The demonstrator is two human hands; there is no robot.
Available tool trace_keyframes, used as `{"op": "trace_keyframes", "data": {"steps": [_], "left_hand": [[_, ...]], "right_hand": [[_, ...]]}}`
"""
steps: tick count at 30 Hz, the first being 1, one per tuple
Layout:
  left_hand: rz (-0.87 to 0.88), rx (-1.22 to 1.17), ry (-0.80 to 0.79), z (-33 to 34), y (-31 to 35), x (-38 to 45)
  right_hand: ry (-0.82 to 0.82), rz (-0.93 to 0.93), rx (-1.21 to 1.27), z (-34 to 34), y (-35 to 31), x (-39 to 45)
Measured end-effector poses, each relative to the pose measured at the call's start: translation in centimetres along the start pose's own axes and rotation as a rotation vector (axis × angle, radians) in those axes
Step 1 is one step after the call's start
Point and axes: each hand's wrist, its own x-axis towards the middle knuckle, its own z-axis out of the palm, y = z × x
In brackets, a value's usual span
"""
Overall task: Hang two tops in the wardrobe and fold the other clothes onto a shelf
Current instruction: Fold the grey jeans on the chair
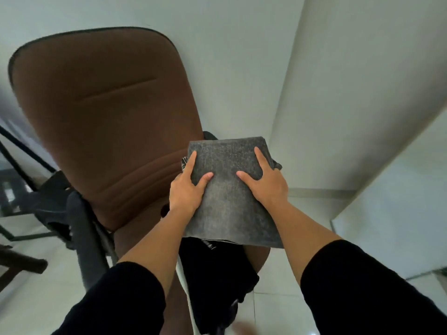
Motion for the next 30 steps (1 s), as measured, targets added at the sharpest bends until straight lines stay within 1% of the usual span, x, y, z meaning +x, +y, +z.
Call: {"op": "trace_keyframes", "data": {"steps": [4, 8, 11, 16, 21, 26, 28, 30], "left_hand": [[0.169, -0.002, -0.129, 1.5, 5.7, -3.5], [0.361, -0.046, -0.277, 4.6, 12.5, -8.0], [0.500, -0.110, -0.393, 7.7, 17.6, -12.7], [0.686, -0.185, -0.594, 12.6, 25.2, -22.2], [0.834, -0.226, -0.801, 17.1, 31.3, -33.4], [0.934, -0.282, -0.981, 20.7, 35.1, -44.9], [0.982, -0.302, -1.042, 22.0, 36.0, -49.3], [1.003, -0.295, -1.088, 23.5, 36.5, -53.2]], "right_hand": [[0.151, 0.145, 0.010, -6.0, 2.9, -6.2], [0.331, 0.306, 0.003, -12.2, 7.4, -12.7], [0.463, 0.415, -0.004, -16.8, 11.2, -18.2], [0.646, 0.636, -0.009, -23.0, 17.7, -28.4], [0.784, 0.837, -0.017, -27.7, 23.7, -39.6], [0.904, 0.983, 0.062, -30.8, 28.6, -50.1], [0.927, 1.062, 0.032, -31.6, 30.1, -54.2], [0.911, 1.153, -0.017, -32.1, 31.5, -57.8]]}}
